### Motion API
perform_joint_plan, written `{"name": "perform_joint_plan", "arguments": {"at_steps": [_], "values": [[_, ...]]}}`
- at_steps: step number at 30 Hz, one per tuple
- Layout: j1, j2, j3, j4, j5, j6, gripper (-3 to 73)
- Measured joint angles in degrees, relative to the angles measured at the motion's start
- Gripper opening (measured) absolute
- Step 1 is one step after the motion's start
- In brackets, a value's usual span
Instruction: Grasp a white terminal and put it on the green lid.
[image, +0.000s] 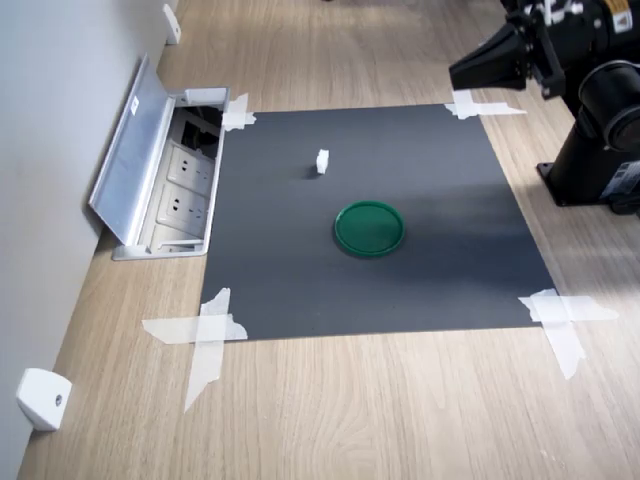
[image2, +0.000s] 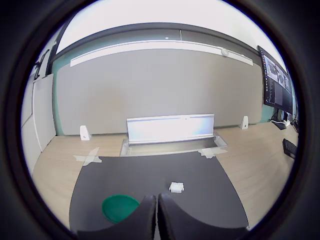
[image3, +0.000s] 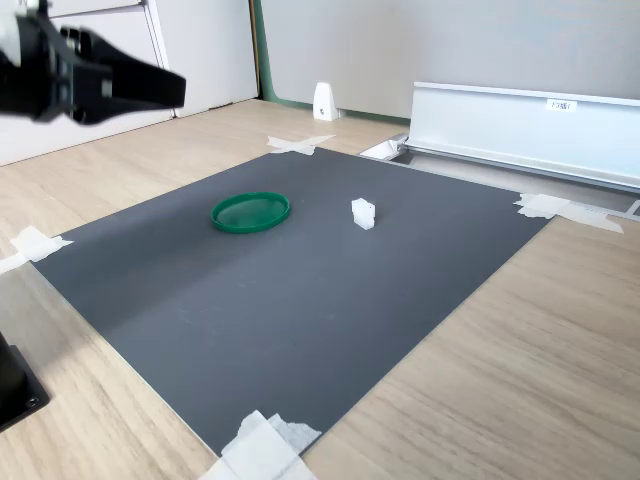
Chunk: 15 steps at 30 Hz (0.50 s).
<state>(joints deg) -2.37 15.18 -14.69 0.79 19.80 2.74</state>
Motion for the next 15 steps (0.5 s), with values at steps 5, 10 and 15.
{"name": "perform_joint_plan", "arguments": {"at_steps": [5, 10, 15], "values": [[0.00, 10.45, -9.72, 0.00, 9.81, 0.00, -0.8], [0.00, 21.42, -19.41, -0.21, 22.20, 0.00, -0.8], [0.00, 32.49, -26.81, -0.39, 32.89, 0.00, -0.8]]}}
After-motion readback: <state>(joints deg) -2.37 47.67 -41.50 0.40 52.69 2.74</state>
